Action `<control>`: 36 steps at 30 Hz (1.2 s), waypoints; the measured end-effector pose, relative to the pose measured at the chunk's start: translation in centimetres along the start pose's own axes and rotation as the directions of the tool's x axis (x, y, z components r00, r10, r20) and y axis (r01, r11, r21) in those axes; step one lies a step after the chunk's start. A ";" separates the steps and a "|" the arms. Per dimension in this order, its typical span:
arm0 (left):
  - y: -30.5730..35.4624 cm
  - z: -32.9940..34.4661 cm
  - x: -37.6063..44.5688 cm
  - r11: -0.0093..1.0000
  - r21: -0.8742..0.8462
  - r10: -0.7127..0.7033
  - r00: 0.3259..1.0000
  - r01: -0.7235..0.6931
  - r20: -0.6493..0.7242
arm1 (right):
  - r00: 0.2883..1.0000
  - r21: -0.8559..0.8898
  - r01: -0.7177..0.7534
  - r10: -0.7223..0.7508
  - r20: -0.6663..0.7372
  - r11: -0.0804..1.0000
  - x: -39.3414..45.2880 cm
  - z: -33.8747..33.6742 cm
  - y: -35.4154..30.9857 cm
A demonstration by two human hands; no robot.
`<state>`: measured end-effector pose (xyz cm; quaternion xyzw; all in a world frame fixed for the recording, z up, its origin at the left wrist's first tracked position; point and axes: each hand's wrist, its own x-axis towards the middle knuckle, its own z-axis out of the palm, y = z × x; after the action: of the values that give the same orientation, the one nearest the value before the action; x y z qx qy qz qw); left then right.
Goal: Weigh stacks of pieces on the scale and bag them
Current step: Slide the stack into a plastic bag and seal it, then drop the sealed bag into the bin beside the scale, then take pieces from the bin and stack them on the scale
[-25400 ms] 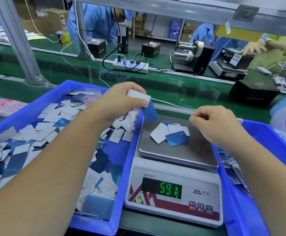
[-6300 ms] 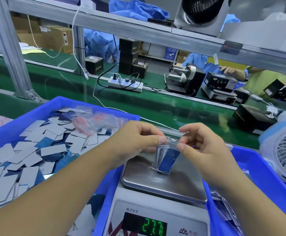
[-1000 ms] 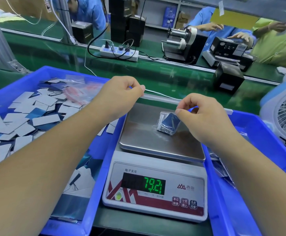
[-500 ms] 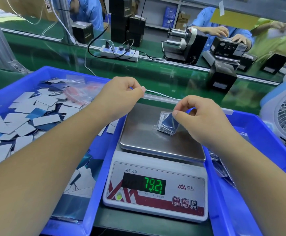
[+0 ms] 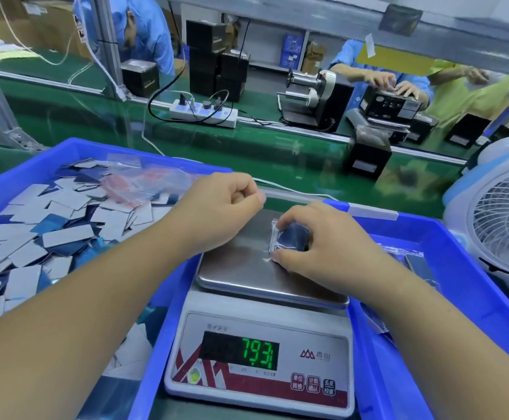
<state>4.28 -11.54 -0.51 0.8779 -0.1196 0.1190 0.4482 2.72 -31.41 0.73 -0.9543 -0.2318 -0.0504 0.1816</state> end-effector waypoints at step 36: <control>-0.1 -8.5 2.7 0.985 0.105 -0.134 0.991 0.136 -0.028 | 0.987 -0.155 0.162 -0.159 0.033 0.975 -0.4 -0.1 -6.4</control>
<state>5.96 -4.85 5.09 0.9053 -0.0488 0.1037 0.4089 -0.61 -26.32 2.82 -0.9443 -0.3053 -0.0730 0.0988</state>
